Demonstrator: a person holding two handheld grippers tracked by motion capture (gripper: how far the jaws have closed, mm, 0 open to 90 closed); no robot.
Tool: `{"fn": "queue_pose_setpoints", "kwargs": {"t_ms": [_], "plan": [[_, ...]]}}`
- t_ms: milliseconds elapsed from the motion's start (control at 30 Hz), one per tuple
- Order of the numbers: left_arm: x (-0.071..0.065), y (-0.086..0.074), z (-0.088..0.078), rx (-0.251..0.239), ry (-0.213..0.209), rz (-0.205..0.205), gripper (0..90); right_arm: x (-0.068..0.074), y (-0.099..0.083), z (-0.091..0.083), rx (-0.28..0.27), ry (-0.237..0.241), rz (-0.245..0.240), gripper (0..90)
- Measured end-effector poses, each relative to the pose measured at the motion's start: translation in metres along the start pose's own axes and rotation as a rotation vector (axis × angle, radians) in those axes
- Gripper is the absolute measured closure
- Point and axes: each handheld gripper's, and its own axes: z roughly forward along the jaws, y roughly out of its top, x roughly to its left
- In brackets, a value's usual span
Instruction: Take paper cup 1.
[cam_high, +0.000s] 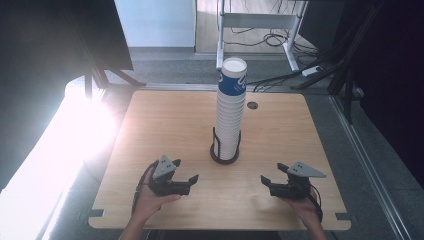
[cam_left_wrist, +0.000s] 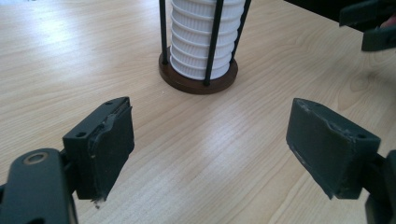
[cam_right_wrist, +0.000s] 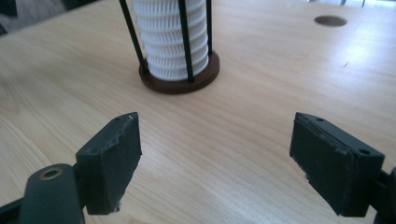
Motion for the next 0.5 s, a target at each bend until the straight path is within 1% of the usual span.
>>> {"fn": "queue_pose_setpoints", "kwargs": {"t_ms": [67,100,167,200,233,300,333,367,433,467,500], "plan": [[0.001,0.000,0.000,0.000,0.001,-0.001,15.6,0.000,-0.001,0.001,0.008,-0.003,-0.001,17.0],[0.002,-0.001,0.000,0.000,0.003,-0.001,15.6,-0.002,-0.002,0.002,0.013,0.003,0.001,17.0],[0.005,-0.002,0.000,0.000,0.015,-0.008,15.6,-0.008,-0.004,0.003,0.008,0.017,0.026,18.1],[0.005,-0.002,0.000,0.000,0.015,-0.008,15.5,-0.008,-0.004,0.003,0.008,0.017,0.026,18.1],[0.006,-0.002,-0.001,-0.004,0.021,-0.013,15.5,-0.013,-0.004,0.001,-0.003,0.028,0.050,18.4],[0.007,-0.003,-0.002,-0.006,0.024,-0.016,15.5,-0.014,-0.003,0.000,-0.005,0.035,0.058,18.4],[0.006,-0.004,-0.005,-0.011,0.027,-0.020,15.5,-0.017,-0.004,-0.002,-0.018,0.033,0.058,18.4],[0.006,-0.004,-0.005,-0.011,0.027,-0.020,15.5,-0.017,-0.004,-0.002,-0.018,0.033,0.058,18.4],[0.004,-0.005,-0.007,-0.013,0.021,-0.025,15.7,-0.021,-0.005,-0.007,-0.039,0.034,0.053,18.7],[0.004,-0.005,-0.007,-0.013,0.021,-0.025,15.8,-0.021,-0.005,-0.007,-0.039,0.034,0.053,18.7],[0.002,-0.005,-0.007,-0.009,0.023,-0.021,15.9,-0.023,-0.006,-0.011,-0.060,0.058,0.061,19.5]]}}
